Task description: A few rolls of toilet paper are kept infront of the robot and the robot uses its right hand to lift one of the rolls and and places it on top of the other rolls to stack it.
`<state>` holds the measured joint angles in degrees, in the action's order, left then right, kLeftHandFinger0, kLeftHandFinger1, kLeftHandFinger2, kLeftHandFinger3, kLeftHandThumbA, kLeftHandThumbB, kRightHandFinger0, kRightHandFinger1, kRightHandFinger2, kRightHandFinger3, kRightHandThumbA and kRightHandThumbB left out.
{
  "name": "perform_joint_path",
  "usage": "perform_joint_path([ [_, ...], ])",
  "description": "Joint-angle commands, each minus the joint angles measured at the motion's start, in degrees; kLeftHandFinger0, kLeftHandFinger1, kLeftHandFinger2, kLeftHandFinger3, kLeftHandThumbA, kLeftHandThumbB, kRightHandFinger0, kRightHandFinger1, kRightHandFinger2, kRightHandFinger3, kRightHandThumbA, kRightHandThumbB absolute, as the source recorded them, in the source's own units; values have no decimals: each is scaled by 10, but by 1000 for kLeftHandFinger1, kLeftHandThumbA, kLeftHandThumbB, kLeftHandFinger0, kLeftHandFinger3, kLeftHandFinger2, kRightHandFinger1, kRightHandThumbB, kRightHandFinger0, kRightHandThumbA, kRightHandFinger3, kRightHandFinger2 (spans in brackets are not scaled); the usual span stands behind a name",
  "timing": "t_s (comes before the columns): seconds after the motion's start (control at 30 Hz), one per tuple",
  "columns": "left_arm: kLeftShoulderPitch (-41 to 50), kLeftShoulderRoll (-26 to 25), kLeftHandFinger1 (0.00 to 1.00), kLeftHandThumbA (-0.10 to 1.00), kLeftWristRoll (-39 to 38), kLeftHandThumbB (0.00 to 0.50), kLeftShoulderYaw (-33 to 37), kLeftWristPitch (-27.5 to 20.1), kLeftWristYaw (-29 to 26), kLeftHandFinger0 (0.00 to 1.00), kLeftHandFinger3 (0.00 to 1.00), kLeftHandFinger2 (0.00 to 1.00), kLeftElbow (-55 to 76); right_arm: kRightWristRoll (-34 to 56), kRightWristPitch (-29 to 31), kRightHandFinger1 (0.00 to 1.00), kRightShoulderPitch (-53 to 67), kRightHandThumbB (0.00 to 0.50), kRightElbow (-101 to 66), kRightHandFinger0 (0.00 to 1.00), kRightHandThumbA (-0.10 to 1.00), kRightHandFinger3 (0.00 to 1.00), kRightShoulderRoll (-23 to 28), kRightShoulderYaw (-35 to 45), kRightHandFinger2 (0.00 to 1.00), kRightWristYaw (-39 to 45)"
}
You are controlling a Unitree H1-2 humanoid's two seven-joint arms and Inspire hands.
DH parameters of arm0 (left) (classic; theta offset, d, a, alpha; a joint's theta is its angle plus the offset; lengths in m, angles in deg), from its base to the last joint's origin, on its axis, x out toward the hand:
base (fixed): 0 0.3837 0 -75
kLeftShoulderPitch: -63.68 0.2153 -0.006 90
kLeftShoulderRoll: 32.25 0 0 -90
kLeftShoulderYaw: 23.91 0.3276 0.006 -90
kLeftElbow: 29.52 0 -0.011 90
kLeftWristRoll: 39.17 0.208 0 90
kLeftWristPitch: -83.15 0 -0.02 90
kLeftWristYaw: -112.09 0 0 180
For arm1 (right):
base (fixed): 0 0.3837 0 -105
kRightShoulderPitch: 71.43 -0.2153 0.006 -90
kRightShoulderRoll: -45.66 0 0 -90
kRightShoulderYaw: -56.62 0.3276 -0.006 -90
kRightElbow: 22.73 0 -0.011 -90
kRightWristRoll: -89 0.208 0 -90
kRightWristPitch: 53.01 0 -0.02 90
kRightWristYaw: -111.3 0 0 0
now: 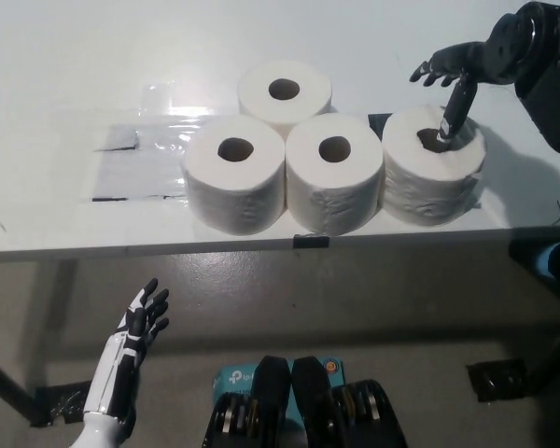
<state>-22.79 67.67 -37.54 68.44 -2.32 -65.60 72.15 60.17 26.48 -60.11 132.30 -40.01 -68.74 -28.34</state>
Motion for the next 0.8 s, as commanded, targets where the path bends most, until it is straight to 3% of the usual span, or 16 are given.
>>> perform_joint_path([
  [0.0,-4,-6,1000,1000,1,54,-1,-8,7,1000,1000,1000,23,-13,20,1000,-24,321,-14,1000,1000,1000,-2,5,1000,-24],
  [0.2,-2,-4,1000,1000,1,64,-1,-2,6,1000,1000,1000,29,-17,21,1000,-21,308,-9,1000,1000,1000,-6,4,1000,-29],
  [0.5,-3,-4,1000,1000,3,59,0,-1,5,1000,1000,1000,30,-19,57,1000,-30,348,45,1000,1000,1000,-20,2,1000,-56],
  [0.67,-3,-5,1000,1000,6,103,0,6,4,1000,1000,1000,31,-24,62,1000,-34,335,60,1000,1000,1000,-24,2,1000,-75],
  [0.77,-3,-3,1000,1000,7,65,0,0,3,1000,1000,1000,31,-28,60,1000,-42,315,63,1000,1000,1000,-24,0,1000,-75],
])
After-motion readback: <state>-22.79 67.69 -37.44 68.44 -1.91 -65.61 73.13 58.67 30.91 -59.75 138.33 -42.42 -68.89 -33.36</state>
